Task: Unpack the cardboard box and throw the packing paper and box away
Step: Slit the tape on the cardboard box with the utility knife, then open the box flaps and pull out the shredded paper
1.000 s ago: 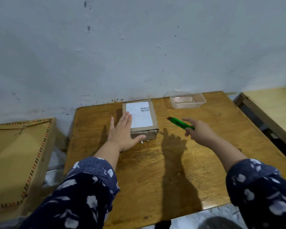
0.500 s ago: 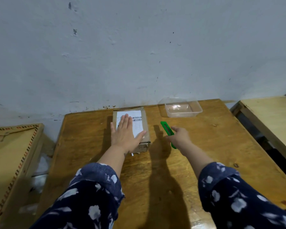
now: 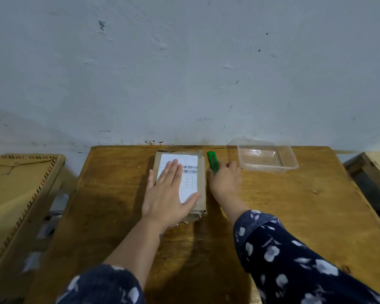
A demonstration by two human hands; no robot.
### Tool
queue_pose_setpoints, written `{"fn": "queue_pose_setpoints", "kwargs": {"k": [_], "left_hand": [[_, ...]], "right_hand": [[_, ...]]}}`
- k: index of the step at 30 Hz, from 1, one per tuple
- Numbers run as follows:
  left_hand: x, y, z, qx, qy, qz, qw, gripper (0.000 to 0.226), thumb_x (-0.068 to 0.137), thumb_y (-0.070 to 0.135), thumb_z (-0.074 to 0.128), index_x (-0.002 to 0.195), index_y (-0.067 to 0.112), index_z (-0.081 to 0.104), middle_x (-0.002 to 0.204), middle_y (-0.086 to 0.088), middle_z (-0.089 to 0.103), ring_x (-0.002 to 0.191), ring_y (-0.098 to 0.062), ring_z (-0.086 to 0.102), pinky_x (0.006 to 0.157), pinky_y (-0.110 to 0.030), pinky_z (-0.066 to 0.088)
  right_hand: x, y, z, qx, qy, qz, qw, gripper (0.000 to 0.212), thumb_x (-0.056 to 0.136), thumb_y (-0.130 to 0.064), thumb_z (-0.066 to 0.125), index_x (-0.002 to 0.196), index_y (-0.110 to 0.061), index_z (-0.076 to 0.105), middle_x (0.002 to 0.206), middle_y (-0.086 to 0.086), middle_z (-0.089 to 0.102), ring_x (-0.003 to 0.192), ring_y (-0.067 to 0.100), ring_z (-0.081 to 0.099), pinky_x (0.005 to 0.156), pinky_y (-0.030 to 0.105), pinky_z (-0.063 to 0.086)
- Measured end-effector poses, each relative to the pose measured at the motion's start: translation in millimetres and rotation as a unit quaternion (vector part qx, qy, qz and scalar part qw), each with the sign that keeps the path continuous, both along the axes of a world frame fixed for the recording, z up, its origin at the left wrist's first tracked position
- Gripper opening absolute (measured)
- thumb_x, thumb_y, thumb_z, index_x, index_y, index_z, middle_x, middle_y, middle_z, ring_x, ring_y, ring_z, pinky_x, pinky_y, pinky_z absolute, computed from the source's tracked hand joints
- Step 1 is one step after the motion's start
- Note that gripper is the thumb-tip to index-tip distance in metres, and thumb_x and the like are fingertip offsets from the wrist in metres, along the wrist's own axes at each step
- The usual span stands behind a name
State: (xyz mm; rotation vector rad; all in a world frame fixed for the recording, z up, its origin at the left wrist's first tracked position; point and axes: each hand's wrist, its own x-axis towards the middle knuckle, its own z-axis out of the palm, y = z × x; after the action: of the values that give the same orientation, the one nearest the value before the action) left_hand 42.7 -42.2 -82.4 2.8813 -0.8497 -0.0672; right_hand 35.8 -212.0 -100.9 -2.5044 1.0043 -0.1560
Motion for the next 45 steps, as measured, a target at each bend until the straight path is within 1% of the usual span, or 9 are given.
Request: {"fn": "queue_pose_setpoints", "kwargs": {"k": [4,7,13,18,23,29,35,41,45], "left_hand": [[0.0,0.3,-2.0,-0.003,0.004,0.000,1.000,0.086,0.086,0.074,0.011,0.153,0.022,-0.002,0.160,0.008,-0.012,0.144,-0.006,-0.017,0.119,-0.046,-0.008],[2.2,1.4,-0.1,0.010,0.013,-0.012,1.000,0.084,0.087,0.073,0.009,0.153,0.022,-0.004,0.159,0.007,-0.014,0.144,-0.008,-0.019,0.118,-0.047,-0.011],[29.6,21.7,18.9,0.119,0.046,-0.035,0.991,0.082,0.085,0.072,0.000,0.151,0.024,-0.012,0.158,0.009,-0.020,0.144,-0.009,-0.022,0.111,-0.061,-0.016],[27.1,27.6,22.8,0.140,0.068,-0.030,0.987,0.082,0.088,0.070,0.006,0.151,0.020,-0.012,0.159,0.004,-0.019,0.145,-0.012,-0.018,0.111,-0.061,-0.016],[14.4,46.6,18.8,0.103,0.062,-0.047,0.992,0.082,0.089,0.070,0.013,0.151,0.021,-0.009,0.159,0.004,-0.017,0.146,-0.013,-0.015,0.112,-0.057,-0.013],[-0.7,87.1,15.9,0.029,0.059,-0.040,0.997,0.083,0.088,0.071,0.016,0.153,0.022,-0.002,0.161,0.005,-0.010,0.146,-0.013,-0.014,0.117,-0.053,-0.008],[-31.5,139.3,0.2,-0.152,0.116,0.037,0.981,0.110,0.073,0.080,0.042,0.152,0.023,-0.010,0.160,0.007,-0.010,0.147,-0.011,-0.007,0.119,-0.045,-0.004],[-35.3,146.3,3.4,-0.182,0.106,0.046,0.977,0.100,0.077,0.077,0.040,0.153,0.023,0.003,0.161,0.006,0.001,0.147,-0.011,0.000,0.120,-0.045,-0.001],[-29.7,137.7,21.5,-0.272,0.133,0.085,0.949,0.093,0.075,0.078,0.043,0.150,0.025,0.024,0.156,0.005,0.027,0.144,-0.020,0.024,0.116,-0.049,0.023]], "right_hand": [[21.7,6.0,24.2,0.134,-0.153,0.076,0.976,0.036,0.098,-0.022,0.042,0.132,-0.017,0.053,0.134,0.006,0.053,0.124,0.024,0.048,0.100,0.033,0.038],[27.4,3.5,34.5,0.267,-0.095,0.158,0.946,0.038,0.098,-0.016,0.042,0.135,-0.019,0.051,0.139,0.002,0.052,0.126,0.017,0.048,0.095,0.022,0.038],[1.8,8.8,32.9,0.247,-0.100,0.133,0.955,0.033,0.093,-0.021,0.055,0.126,-0.021,0.059,0.124,0.003,0.061,0.104,0.015,0.054,0.091,0.028,0.046],[-40.4,41.3,25.5,0.235,-0.140,0.082,0.958,0.036,0.089,-0.027,0.061,0.124,-0.021,0.058,0.122,0.001,0.061,0.108,0.016,0.058,0.091,0.035,0.052],[-78.6,75.3,16.8,0.216,-0.192,0.011,0.957,0.037,0.087,-0.029,0.064,0.122,-0.020,0.059,0.114,0.001,0.062,0.094,0.015,0.060,0.083,0.036,0.054],[-110.4,120.7,12.7,0.168,-0.193,-0.055,0.965,0.045,0.088,-0.038,0.060,0.131,-0.029,0.052,0.126,0.001,0.055,0.112,0.019,0.055,0.090,0.041,0.052],[-133.5,138.7,13.7,0.174,-0.153,-0.004,0.973,0.069,0.084,-0.039,0.066,0.145,-0.027,0.035,0.133,0.001,0.044,0.118,0.019,0.050,0.098,0.040,0.049],[-128.6,138.5,32.9,0.134,-0.178,-0.015,0.975,0.061,0.082,-0.037,0.069,0.137,-0.019,0.049,0.130,0.000,0.051,0.121,0.019,0.048,0.099,0.035,0.045],[-119.6,138.7,48.9,0.156,-0.256,-0.015,0.954,0.059,0.083,-0.040,0.066,0.136,-0.024,0.047,0.136,0.001,0.052,0.126,0.018,0.046,0.105,0.041,0.042]]}}
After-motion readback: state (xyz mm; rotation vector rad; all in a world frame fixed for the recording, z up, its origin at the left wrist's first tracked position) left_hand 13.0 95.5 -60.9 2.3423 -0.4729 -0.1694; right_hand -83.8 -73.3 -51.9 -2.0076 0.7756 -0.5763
